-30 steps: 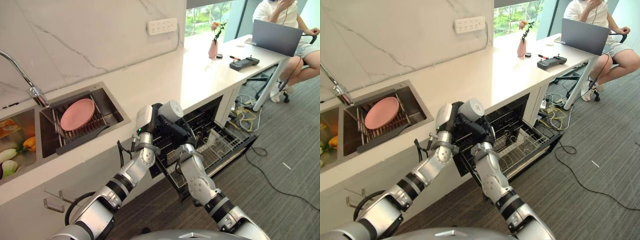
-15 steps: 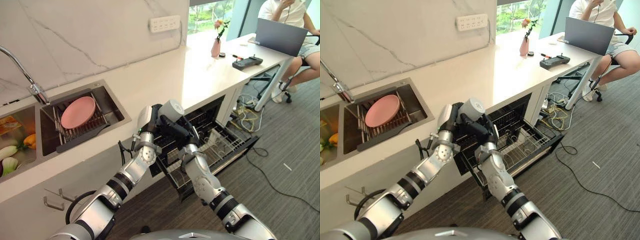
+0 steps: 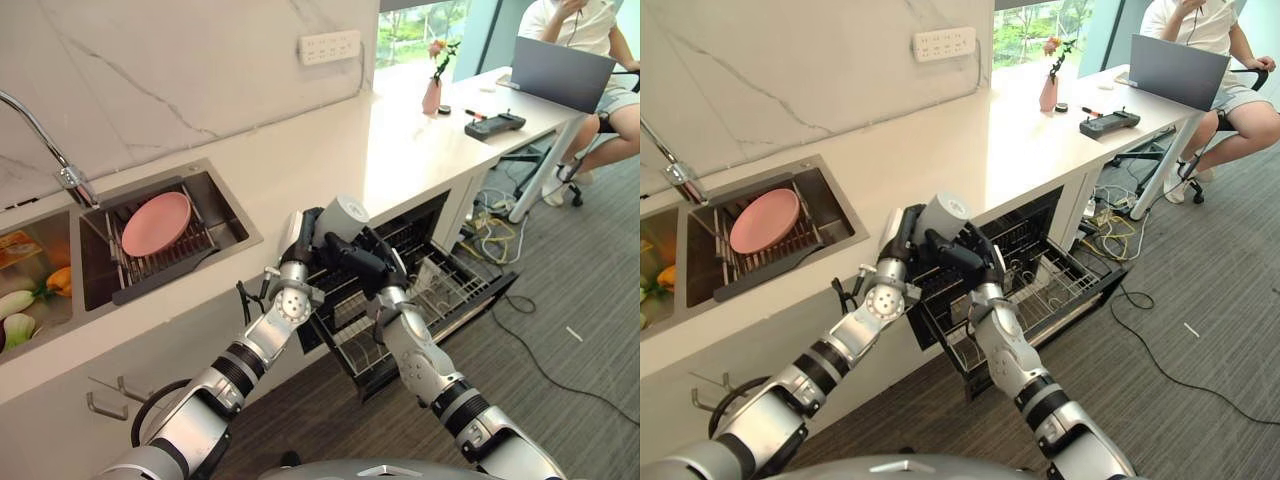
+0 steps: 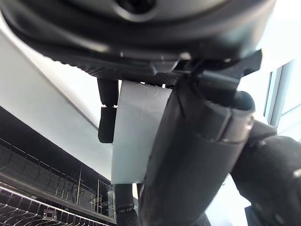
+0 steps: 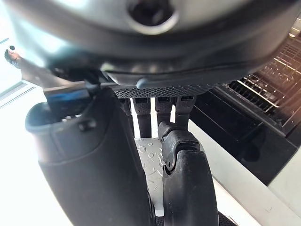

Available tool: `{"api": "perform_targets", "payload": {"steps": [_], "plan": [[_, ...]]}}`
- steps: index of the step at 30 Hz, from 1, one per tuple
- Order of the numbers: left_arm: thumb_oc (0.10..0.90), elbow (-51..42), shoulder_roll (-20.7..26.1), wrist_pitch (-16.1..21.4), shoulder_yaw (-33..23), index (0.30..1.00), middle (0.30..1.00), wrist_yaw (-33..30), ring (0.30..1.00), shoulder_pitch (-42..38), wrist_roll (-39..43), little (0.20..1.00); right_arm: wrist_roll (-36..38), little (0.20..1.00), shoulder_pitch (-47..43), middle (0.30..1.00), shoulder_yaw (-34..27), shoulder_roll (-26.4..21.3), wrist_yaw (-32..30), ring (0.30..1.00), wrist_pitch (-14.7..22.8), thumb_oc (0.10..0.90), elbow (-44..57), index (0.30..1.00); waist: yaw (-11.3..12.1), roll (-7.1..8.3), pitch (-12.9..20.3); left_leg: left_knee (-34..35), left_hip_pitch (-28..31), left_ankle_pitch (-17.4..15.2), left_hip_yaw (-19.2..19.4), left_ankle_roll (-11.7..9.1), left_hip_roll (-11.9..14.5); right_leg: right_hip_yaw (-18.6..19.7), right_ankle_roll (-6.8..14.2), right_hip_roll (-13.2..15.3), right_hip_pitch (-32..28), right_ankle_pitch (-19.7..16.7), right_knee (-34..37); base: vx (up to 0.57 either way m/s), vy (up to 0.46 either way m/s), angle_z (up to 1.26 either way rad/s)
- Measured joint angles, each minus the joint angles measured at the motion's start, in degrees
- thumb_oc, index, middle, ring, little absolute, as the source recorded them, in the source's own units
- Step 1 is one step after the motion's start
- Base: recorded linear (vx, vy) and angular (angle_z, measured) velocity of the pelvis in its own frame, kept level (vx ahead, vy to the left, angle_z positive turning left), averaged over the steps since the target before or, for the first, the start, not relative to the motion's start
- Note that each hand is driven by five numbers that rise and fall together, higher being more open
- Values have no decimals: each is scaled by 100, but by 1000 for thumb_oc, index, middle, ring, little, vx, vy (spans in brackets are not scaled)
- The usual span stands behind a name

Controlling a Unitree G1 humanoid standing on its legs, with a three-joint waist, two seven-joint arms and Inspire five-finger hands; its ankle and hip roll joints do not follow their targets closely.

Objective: Place the dishes in the dishwasher.

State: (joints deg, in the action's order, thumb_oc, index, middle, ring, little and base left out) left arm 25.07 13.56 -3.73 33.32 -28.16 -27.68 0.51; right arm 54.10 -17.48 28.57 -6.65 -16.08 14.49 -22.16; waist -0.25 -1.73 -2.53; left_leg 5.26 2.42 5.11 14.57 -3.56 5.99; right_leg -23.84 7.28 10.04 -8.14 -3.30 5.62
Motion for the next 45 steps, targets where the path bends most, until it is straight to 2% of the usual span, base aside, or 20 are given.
{"api": "perform_targets", "payload": {"steps": [6, 11, 15, 17, 19, 20, 21, 22, 24, 25, 27, 31, 32, 33, 35, 38, 40, 45], "plan": [[800, 0, 51, 87, 78, 900, 900, 409, 900, -171, -14, 900, 246, 300, 5, 300, -341, 198, -272, 300, 24, 400, 1, 300, -13, -14, -8, 0, 5, 0, 2, 0, -2, 5, -1, 3, -1, 0, 0, 0, 0, 0], [800, -17, 182, 97, 521, 900, 900, 896, 900, -534, -657, 900, 247, 300, 5, 300, -936, 403, -545, 300, 253, 400, -20, 300, -46, -57, -34, 0, 17, 1, 19, 0, -9, 17, -1, 10, -4, -1, -1, -1, 1, -1], [800, -36, 338, 112, 561, 900, 900, 1100, 900, -633, -1242, 900, 252, 300, 32, 300, -998, 429, -587, 300, 411, 400, -28, 300, -166, -111, -65, 0, 41, 1, 29, 0, 1, 14, -1, -3, -26, -1, -2, 0, 0, 0], [800, -157, 427, 119, 565, 900, 900, 1221, 900, -572, -1260, 900, 250, 300, 59, 300, -999, 415, -572, 300, 415, 400, -67, 300, -174, -120, -70, 0, 57, 1, 29, 0, 10, 12, -9, -8, -39, 5, -2, 0, 0, 0], [800, -426, 642, 120, 498, 900, 900, 1395, 900, -369, -1262, 900, 249, 300, 66, 300, -1002, 409, -553, 300, 413, 400, -192, 300, -165, -134, -77, 1, 73, 1, 19, -1, 17, 2, -16, -16, -59, 10, -1, 0, 0, 0], [800, -806, 886, 240, 359, 900, 900, 1587, 900, -93, -1261, 900, 243, 300, 69, 300, -1161, 403, -576, 300, 397, 400, -278, 300, -124, -143, -80, 2, 74, 2, 16, -2, 17, -3, -16, -17, -66, 10, -1, 0, 0, 0], [800, -806, 886, 240, 359, 900, 900, 1587, 900, -93, -1261, 900, 243, 300, 69, 300, -1161, 403, -576, 300, 397, 400, -278, 300, -124, -143, -80, 2, 74, 2, 16, -2, 17, -3, -16, -17, -66, 10, -1, 8, 10, 7], [800, -1449, 1156, 592, 453, 900, 900, 1916, 900, 360, -1296, 900, 239, 300, 61, 300, -1564, 365, -676, 300, 390, 400, -439, 300, 42, -145, -80, 3, 76, 1, -17, -2, -5, -30, -8, -5, -90, 17, -1, 15, 11, 9], [800, -2046, 1324, 831, 427, 900, 900, 2121, 900, 988, -1296, 900, 220, 300, 81, 300, -1764, 291, -671, 300, 358, 400, -557, 300, 74, -146, -79, 2, 79, 1, -42, -2, -17, -73, 2, 5, -109, 24, -1, 12, 8, 11], [800, -2124, 1319, 985, 438, 900, 900, 2206, 900, 1300, -1299, 900, 220, 300, 82, 300, -1853, 209, -673, 300, 305, 400, -681, 300, 115, -146, -79, 2, 77, 1, -80, -2, -25, -108, 6, 10, -133, 26, -1, 2, 2, 8], [800, -2076, 1275, 942, 523, 900, 900, 2370, 900, 1591, -1300, 900, 222, 300, 84, 300, -1953, 108, -700, 300, 191, 400, -806, 300, 154, -146, -79, 4, 74, 3, -104, -1, -23, -129, 5, 10, -145, 30, 0, 5, 3, 9], [800, -1873, 1301, 921, 584, 900, 900, 2460, 900, 1669, -1316, 900, 215, 300, 88, 300, -2012, 99, -666, 300, 152, 400, -849, 300, 153, -147, -79, 26, 81, 16, -109, -1, -17, -135, 4, 3, -155, 27, 1, 6, 1, 2], [800, -1929, 1372, 1156, 298, 900, 900, 2538, 900, 2101, -1374, 900, 52, 300, 248, 300, -2257, -17, -487, 300, -14, 400, -863, 300, 239, -120, -72, 33, 57, 12, -143, -13, -23, -149, 12, -30, -205, 29, -7, 13, 0, 14], [800, -2124, 1395, 1300, -86, 900, 900, 2562, 900, 2555, -1347, 900, -60, 300, 322, 300, -2318, -99, -429, 300, -22, 400, -1016, 300, 271, -82, -64, 30, 111, -2, -203, -31, -21, -240, 13, -11, -258, 67, -1, -8, 1, 28], [800, -2096, 1566, 1168, -348, 900, 900, 2606, 900, 2935, -1337, 900, -62, 300, 351, 300, -2565, -318, -554, 300, -55, 400, -1280, 300, 402, -42, -39, 32, 53, 17, -323, -38, -20, -365, 12, -27, -283, 102, -1, -3, -2, 32], [800, -1746, 1958, 845, -655, 900, 900, 2761, 900, 3427, -1175, 900, -257, 300, 383, 300, -2567, -526, -540, 300, -221, 400, -1480, 300, 554, -24, -48, 33, 19, 24, -419, -40, -15, -438, 10, -43, -302, 128, 2, 60, -8, 16], [800, -1553, 1969, 829, -965, 900, 900, 2957, 900, 3696, -809, 900, -585, 300, 385, 300, -2374, -581, -392, 300, -398, 400, -1597, 300, 599, 45, -59, 17, 19, 25, -444, -40, -21, -469, 11, -47, -317, 128, -1, 2, 6, 9], [800, -1457, 2312, 822, -1049, 900, 900, 3227, 900, 3843, -728, 900, -1256, 300, 357, 300, -2282, -546, 63, 300, -780, 400, -2172, 300, 848, 270, -59, 33, -69, 55, -595, -33, -46, -610, 17, -43, -329, 143, 0, -8, 0, 15]]}}
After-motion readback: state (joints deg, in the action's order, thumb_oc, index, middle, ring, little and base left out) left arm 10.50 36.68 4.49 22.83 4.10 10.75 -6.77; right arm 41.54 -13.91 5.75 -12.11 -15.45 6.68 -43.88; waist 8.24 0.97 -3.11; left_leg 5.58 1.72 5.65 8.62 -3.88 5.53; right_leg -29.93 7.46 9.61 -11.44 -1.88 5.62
